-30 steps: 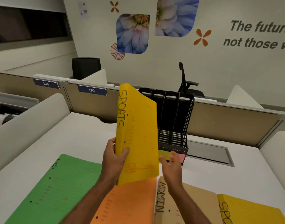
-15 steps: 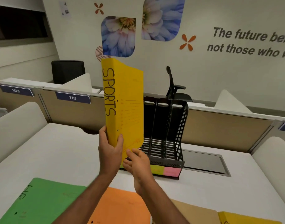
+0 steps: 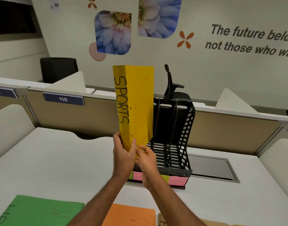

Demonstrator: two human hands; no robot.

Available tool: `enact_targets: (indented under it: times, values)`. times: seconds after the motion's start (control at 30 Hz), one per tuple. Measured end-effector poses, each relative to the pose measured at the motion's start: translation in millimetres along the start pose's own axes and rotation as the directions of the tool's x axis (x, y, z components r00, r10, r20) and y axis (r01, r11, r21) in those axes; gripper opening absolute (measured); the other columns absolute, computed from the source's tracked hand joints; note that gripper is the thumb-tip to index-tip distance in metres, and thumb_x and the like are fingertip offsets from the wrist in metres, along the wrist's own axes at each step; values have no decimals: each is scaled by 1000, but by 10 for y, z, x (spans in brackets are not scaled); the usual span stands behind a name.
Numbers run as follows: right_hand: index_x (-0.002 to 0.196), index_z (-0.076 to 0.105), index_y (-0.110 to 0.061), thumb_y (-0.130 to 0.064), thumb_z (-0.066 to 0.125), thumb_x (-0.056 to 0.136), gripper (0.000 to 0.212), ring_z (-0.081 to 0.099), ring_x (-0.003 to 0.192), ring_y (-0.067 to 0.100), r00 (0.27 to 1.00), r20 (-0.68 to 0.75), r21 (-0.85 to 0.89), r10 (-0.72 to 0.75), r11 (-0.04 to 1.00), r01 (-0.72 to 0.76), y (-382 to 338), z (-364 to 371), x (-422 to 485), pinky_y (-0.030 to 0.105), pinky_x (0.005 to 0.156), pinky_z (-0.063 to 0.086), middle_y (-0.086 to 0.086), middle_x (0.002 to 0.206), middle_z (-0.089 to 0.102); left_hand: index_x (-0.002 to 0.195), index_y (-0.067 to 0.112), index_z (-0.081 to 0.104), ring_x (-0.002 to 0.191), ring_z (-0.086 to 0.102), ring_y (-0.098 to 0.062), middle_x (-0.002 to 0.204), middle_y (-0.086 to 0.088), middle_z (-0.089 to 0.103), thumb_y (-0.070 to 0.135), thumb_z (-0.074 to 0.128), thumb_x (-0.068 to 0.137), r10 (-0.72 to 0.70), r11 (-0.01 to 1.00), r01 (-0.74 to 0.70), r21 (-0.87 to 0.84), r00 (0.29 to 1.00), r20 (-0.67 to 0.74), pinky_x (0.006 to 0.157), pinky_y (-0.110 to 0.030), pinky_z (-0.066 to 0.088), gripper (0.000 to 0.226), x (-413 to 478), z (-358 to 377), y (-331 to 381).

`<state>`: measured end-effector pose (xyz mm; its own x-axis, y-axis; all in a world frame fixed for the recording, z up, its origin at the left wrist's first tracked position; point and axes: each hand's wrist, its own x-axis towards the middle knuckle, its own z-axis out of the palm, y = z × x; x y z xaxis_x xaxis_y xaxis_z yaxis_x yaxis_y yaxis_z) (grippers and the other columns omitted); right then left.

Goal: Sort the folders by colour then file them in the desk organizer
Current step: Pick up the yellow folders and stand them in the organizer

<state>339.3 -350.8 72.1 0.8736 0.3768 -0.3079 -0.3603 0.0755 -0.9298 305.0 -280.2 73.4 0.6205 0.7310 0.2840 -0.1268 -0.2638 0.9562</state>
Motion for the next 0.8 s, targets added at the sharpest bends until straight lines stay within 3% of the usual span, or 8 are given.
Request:
enact_targets:
  times: [0.07, 0.3, 0.47, 0.57, 0.7, 0.8]
  values:
    - [111, 65, -20, -28, 66, 93, 20, 67, 109, 23, 1000, -19, -13, 2, 1000, -2, 20, -34, 108, 46, 98, 54, 4, 111, 72, 139, 26, 33, 113, 55, -15, 130, 10, 48, 33, 59, 96, -17, 1000, 17, 11, 1000, 23, 81, -20, 50, 51, 28, 65, -85]
    - [112, 63, -21, -26, 64, 95, 19, 66, 108, 22, 998, -56, -19, -15, 1000, 14, 55, -121, 405, 46, 98, 54, 3, 111, 71, 141, 31, 28, 99, 57, 0, 124, 16, 47, 39, 55, 97, -64, 998, 61, 35, 994, 85, 60, -2, 46, 52, 82, 236, -311]
    - [118, 62, -21, -25, 60, 97, 22, 67, 107, 23, 995, -81, 41, -50, 998, 53, 56, -172, 511, 44, 93, 57, 5, 114, 70, 129, 49, 27, 102, 55, 21, 116, 35, 46, 50, 52, 91, -20, 1000, 23, -16, 992, 123, 68, 2, 46, 46, 50, 310, -258]
    - [118, 64, -19, -25, 59, 98, 21, 68, 105, 24, 993, -96, 62, -69, 995, 75, 56, -185, 548, 39, 86, 61, 6, 113, 70, 126, 50, 27, 103, 54, 22, 112, 48, 46, 40, 55, 96, -7, 1000, 12, -29, 989, 148, 68, 1, 46, 42, 56, 371, -234]
    - [117, 64, -16, -22, 56, 99, 20, 67, 107, 27, 991, -131, 35, -31, 999, 36, 74, -222, 604, 45, 90, 59, 10, 115, 69, 131, 48, 24, 104, 58, 7, 118, 35, 46, 34, 56, 99, -48, 999, 49, -2, 980, 193, 71, -4, 51, 48, 55, 393, -323]
    - [118, 62, -16, -22, 54, 100, 20, 66, 108, 25, 991, -130, 12, -10, 1000, 11, 91, -240, 631, 46, 94, 57, 9, 116, 69, 133, 45, 21, 105, 56, 5, 123, 22, 46, 36, 55, 98, -60, 998, 53, 35, 974, 217, 73, -6, 50, 50, 49, 379, -428]
